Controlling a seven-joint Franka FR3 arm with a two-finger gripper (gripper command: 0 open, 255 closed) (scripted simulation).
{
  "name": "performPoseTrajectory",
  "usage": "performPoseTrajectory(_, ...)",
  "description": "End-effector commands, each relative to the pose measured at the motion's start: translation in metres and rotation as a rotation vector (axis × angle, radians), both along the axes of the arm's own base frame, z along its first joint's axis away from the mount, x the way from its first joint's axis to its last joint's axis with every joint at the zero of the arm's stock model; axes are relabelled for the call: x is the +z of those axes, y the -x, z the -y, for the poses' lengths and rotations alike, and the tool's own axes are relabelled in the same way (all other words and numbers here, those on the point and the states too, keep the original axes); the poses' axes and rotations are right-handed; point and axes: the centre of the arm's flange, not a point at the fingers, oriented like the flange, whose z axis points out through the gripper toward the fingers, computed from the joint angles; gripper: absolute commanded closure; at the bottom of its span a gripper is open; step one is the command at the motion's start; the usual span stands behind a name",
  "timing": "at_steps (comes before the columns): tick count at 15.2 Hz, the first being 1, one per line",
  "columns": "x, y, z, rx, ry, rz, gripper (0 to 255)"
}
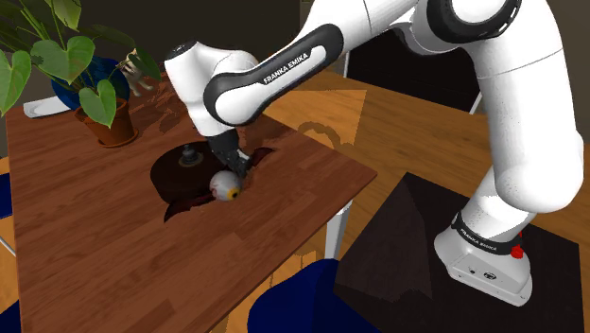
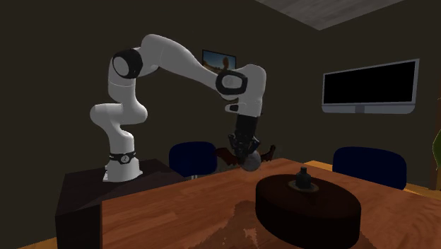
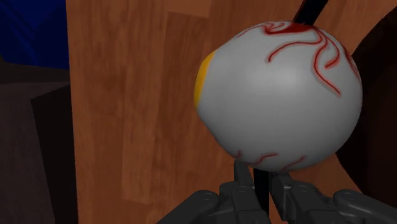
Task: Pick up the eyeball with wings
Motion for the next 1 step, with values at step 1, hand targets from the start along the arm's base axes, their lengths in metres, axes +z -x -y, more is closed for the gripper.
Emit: performPoseTrajectory(1, 0.0033, 0.0003, 0.0005, 0.000, 0.000, 0.000, 255)
